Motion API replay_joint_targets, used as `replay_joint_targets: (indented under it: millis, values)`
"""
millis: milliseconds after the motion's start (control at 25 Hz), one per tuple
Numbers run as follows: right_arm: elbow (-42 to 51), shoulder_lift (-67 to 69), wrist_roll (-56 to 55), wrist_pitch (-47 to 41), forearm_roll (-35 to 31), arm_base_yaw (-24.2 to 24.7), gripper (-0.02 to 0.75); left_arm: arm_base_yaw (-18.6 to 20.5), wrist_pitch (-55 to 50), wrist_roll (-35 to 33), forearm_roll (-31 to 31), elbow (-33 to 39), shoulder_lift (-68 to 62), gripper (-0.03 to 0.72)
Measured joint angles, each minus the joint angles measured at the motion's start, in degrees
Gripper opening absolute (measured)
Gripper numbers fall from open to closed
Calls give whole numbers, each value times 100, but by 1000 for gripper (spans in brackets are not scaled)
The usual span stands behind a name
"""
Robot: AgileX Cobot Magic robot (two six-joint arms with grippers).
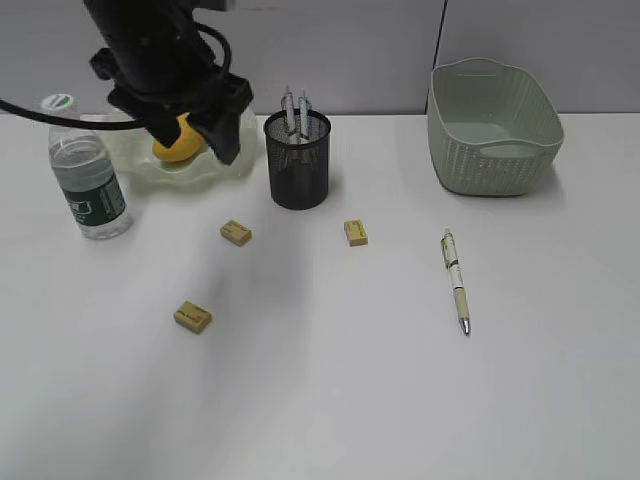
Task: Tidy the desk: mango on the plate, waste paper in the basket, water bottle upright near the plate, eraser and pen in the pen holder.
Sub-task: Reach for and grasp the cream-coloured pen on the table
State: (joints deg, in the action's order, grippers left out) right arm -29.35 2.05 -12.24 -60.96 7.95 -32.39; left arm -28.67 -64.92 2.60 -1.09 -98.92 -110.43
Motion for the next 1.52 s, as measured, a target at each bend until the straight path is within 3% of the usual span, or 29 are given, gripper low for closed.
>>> replay_joint_targets:
  millis: [320, 520, 800, 1280, 1520]
  values:
    - [0, 0, 0, 0, 5, 0, 477, 0, -456, 0, 139, 120, 296, 576]
    - [0, 0, 0, 0, 10, 0, 477, 0, -456, 0, 109, 635, 873, 575]
    - [0, 0, 0, 0, 10, 0, 477, 0, -354, 0, 160, 2196, 2135, 574]
    - [0, 0, 0, 0, 10, 0, 477, 0, 1048, 0, 167, 5303, 4888, 574]
    - [0, 0, 0, 0, 10, 0, 477, 0, 1290, 0, 167, 6283, 6706, 568]
